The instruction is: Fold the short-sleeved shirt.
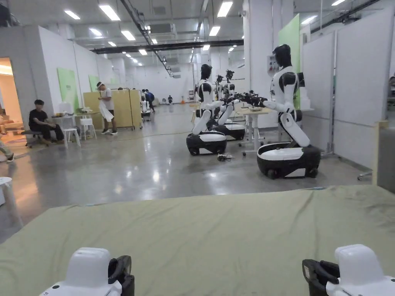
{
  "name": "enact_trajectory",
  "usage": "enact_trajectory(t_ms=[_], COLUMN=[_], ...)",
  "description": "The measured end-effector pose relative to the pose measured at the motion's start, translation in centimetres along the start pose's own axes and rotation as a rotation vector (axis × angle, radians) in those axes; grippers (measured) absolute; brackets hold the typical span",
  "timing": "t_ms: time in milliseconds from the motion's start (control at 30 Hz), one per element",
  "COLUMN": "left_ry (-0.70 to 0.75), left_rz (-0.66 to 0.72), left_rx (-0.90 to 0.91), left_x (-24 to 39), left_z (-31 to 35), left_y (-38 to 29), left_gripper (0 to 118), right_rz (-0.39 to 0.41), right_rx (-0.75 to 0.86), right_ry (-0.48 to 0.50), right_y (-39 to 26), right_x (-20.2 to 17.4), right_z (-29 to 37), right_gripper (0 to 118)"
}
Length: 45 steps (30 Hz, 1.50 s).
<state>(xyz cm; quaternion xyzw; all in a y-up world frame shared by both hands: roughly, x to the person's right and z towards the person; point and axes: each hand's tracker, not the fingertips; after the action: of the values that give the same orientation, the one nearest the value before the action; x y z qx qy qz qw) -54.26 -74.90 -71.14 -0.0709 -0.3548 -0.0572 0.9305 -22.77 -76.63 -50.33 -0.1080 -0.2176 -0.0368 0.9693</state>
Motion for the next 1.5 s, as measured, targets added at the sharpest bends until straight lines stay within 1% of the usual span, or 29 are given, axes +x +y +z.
enact_trajectory(t_ms=[33,133,200,233,333,467,533,600,633,767,833,933,967,1000,1033,1067,1100,1133,1167,1200,1233,1267,1367,1433,1500], left_ry=[0.019,0.054,0.042,0.03,0.052,0.074,0.084,0.088,0.092,0.101,0.115,0.12,0.125,0.128,0.129,0.126,0.121,0.11,0.11,0.108,0.11,0.117,0.11,0.12,0.146], left_rz=[-0.019,-0.041,-0.002,0.018,0.005,-0.054,-0.035,0.044,0.063,0.046,0.033,0.038,0.045,0.053,0.058,0.061,0.062,0.067,0.066,0.064,0.058,0.049,0.035,0.041,0.05], left_rx=[0.011,0.035,0.023,0.02,0.036,0.056,0.069,0.078,0.084,0.098,0.104,0.106,0.105,0.103,0.104,0.106,0.103,0.097,0.093,0.095,0.101,0.109,0.116,0.105,0.095], left_x=[0.1,0.5,0.5,0.5,0.7,0.8,0.5,0.2,0.1,0.3,0.7,1.1,1.1,1.2,1.3,1.5,1.5,1.5,1.6,1.7,1.9,2.0,2.2,2.3,2.5], left_z=[0.0,0.0,-0.2,-0.4,-0.7,-1.3,-1.4,-1.3,-1.2,-1.0,-0.9,-1.1,-1.1,-1.2,-1.3,-1.4,-1.3,-1.4,-1.4,-1.4,-1.2,-1.1,-0.9,-1.0,-1.0], left_y=[-0.3,-0.9,-1.0,-1.0,-1.0,-1.0,-0.5,0.0,0.2,0.8,0.9,1.1,1.0,1.1,1.1,1.1,1.2,1.2,1.2,1.2,1.1,1.1,1.2,1.4,1.5], left_gripper=[0,0,0,0,0,0,0,0,0,0,0,0,3,10,24,52,74,94,107,111,111,111,111,111,111], right_rz=[0.004,0.018,0.012,0.01,0.002,0.028,0.025,0.006,0.007,0.035,0.058,0.067,0.067,0.069,0.072,0.076,0.079,0.082,0.084,0.079,0.076,0.068,0.102,0.104,0.082], right_rx=[0.008,0.017,0.023,0.024,0.032,0.041,0.051,0.057,0.06,0.092,0.108,0.118,0.121,0.12,0.119,0.121,0.121,0.116,0.104,0.096,0.096,0.136,0.15,0.14,0.103], right_ry=[-0.036,-0.069,-0.097,-0.099,-0.097,-0.096,-0.095,-0.085,-0.083,-0.073,-0.089,-0.104,-0.111,-0.114,-0.117,-0.124,-0.13,-0.128,-0.137,-0.133,-0.129,-0.126,-0.12,-0.128,-0.11], right_y=[-0.1,-0.3,-0.5,-0.6,-0.8,-0.8,-0.4,0.1,0.4,1.5,1.8,2.4,2.5,2.6,2.8,2.8,2.9,3.0,3.1,3.1,3.0,2.9,2.8,3.2,3.5], right_x=[-0.1,-0.8,-1.6,-2.1,-3.3,-5.5,-6.2,-6.6,-7.0,-7.8,-8.2,-8.6,-8.7,-8.8,-8.9,-8.9,-9.0,-9.0,-9.1,-9.1,-9.0,-9.1,-9.4,-9.7,-9.8], right_z=[0.0,-0.5,-1.0,-1.3,-1.9,-2.3,-2.4,-2.6,-2.6,-2.4,-2.4,-2.4,-2.4,-2.5,-2.6,-2.6,-2.7,-2.8,-2.8,-2.9,-2.9,-2.5,-2.3,-2.3,-2.4], right_gripper=[0,0,0,0,0,0,0,0,0,0,0,0,0,1,6,29,55,87,116,117,118,118,118,118,118])
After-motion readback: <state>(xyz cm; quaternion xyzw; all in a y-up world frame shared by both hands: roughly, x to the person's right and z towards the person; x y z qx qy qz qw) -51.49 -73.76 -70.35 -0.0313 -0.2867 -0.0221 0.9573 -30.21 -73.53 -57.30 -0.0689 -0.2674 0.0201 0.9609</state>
